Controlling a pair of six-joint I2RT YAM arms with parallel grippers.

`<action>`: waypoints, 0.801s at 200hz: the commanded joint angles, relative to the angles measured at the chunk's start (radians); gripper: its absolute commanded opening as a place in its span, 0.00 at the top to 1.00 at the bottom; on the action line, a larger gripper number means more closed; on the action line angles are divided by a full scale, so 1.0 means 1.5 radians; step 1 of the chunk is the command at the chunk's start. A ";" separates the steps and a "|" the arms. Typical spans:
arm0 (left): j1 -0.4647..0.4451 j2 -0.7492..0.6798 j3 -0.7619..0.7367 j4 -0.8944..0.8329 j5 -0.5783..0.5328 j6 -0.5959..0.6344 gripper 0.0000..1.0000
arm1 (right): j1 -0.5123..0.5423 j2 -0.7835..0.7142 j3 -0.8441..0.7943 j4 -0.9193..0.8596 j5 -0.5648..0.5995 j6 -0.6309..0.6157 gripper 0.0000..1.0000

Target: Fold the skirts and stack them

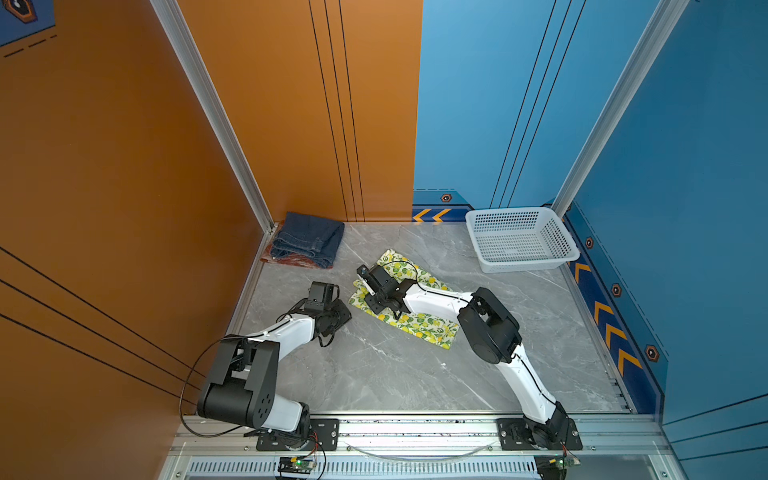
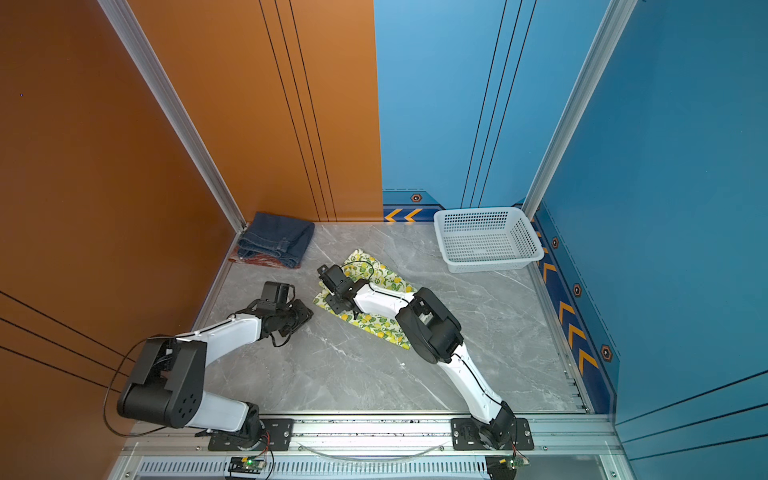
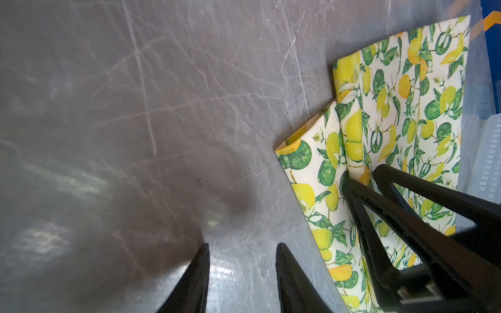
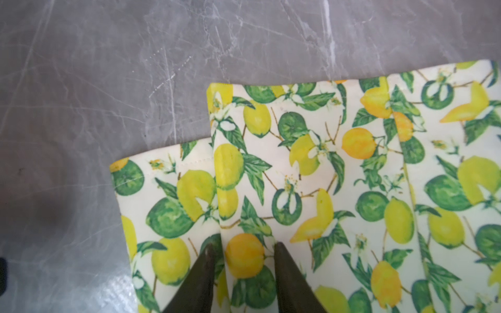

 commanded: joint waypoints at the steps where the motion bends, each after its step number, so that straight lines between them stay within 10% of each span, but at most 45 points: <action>1: -0.001 0.023 0.032 0.006 -0.024 0.009 0.58 | -0.007 0.012 0.025 0.013 -0.008 0.014 0.68; 43: -0.003 0.067 0.052 0.019 -0.028 0.005 0.58 | -0.016 0.009 0.028 0.025 -0.030 0.035 1.00; 160: -0.004 0.133 0.061 0.049 -0.022 0.006 0.65 | -0.027 -0.091 -0.041 0.042 -0.107 0.086 1.00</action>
